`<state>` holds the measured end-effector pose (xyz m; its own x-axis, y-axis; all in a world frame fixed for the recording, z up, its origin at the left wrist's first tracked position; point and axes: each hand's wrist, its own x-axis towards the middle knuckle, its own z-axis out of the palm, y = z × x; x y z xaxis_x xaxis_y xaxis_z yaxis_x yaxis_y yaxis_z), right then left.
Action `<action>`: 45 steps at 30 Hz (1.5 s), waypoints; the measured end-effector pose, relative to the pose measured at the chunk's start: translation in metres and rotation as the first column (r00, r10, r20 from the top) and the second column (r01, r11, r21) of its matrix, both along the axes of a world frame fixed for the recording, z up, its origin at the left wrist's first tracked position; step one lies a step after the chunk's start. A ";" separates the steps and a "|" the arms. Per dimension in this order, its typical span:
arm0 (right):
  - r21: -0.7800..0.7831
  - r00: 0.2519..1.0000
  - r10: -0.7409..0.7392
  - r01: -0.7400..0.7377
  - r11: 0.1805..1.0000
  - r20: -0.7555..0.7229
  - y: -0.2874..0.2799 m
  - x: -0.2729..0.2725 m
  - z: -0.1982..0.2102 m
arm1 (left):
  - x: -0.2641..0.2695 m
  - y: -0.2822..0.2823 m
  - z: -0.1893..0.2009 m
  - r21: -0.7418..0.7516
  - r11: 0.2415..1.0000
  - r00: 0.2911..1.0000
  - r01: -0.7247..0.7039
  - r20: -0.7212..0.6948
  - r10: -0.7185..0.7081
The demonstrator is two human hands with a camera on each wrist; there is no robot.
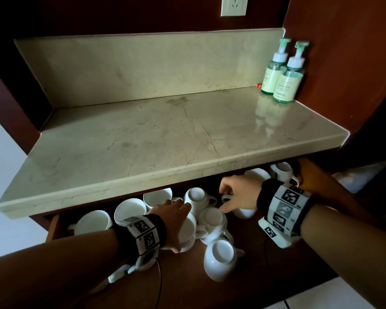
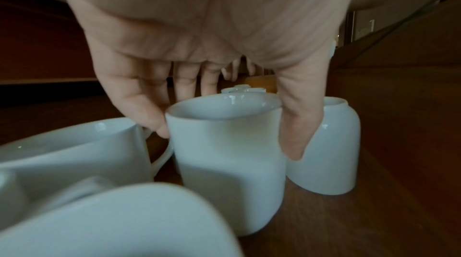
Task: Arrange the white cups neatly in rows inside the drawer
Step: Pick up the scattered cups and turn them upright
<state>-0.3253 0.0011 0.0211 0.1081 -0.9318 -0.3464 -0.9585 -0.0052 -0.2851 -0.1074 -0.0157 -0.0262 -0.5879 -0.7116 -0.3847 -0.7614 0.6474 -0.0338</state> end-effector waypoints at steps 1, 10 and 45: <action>0.000 1.000 0.013 -0.013 1.000 -0.015 -0.004 0.003 -0.002 | -0.001 0.000 -0.002 0.003 1.000 1.000 0.004 0.019 -0.004; 0.117 0.996 0.043 -0.033 0.993 -0.084 -0.036 0.025 -0.041 | -0.004 -0.003 -0.016 0.059 0.998 0.996 -0.025 0.090 0.020; 0.001 0.993 0.076 -0.076 0.997 -0.095 -0.036 0.038 -0.064 | 0.009 -0.028 0.005 0.162 0.963 0.951 -0.216 -0.188 0.245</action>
<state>-0.2871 -0.0354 -0.0424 0.1452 -0.9233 -0.3555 -0.9780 -0.0796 -0.1929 -0.0984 -0.0434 -0.0208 -0.4900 -0.7857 -0.3775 -0.8717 0.4402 0.2154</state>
